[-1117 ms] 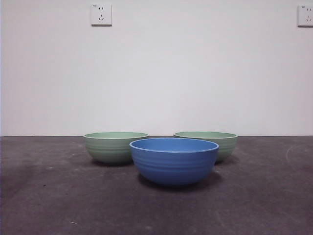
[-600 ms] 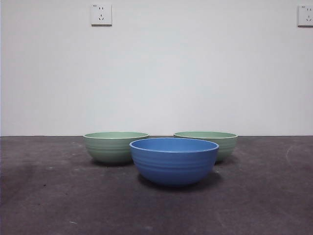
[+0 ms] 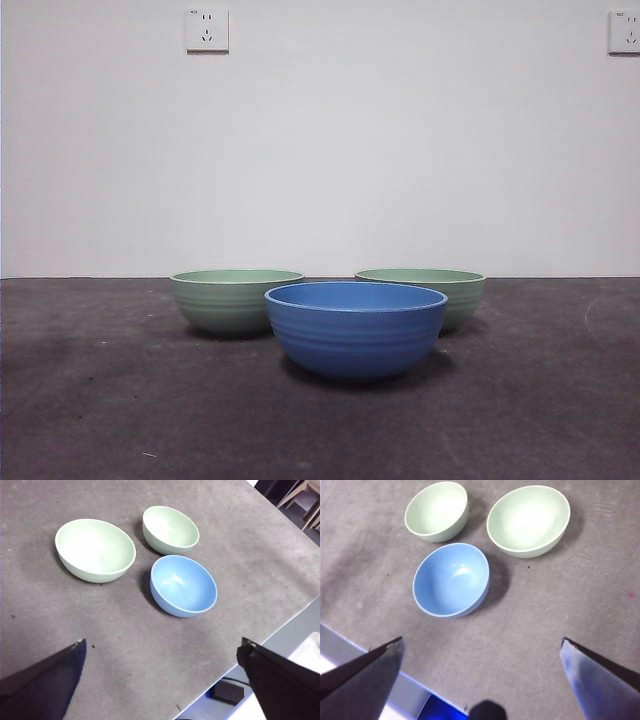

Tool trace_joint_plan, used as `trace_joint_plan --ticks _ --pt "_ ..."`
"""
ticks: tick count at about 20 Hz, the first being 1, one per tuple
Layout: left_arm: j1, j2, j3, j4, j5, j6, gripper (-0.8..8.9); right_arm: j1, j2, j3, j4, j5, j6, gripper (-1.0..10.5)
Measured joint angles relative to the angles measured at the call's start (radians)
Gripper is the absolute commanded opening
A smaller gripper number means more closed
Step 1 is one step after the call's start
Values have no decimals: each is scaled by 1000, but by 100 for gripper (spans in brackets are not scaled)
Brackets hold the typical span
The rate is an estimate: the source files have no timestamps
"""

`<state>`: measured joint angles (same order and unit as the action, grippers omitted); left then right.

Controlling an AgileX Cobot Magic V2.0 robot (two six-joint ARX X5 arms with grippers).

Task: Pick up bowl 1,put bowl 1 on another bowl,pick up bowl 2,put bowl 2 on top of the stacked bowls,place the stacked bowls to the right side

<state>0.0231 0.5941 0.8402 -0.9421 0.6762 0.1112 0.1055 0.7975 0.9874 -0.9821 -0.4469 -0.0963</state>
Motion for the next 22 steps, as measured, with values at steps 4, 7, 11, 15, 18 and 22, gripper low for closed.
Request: trace_joint_plan --ticks 4,7,11,15,18,22 --pt "0 0 0 0 0 0 602 0 66 0 144 76 96 535" --pt "0 0 0 0 0 0 602 0 178 2 263 80 158 534" --pt "0 0 0 0 0 0 602 0 370 2 401 83 224 532" --pt "0 0 0 0 0 0 602 0 565 16 527 84 278 531" --pt "0 0 0 0 0 0 602 14 697 63 602 102 312 530" --pt "0 0 0 0 0 0 602 55 832 139 613 142 325 461"
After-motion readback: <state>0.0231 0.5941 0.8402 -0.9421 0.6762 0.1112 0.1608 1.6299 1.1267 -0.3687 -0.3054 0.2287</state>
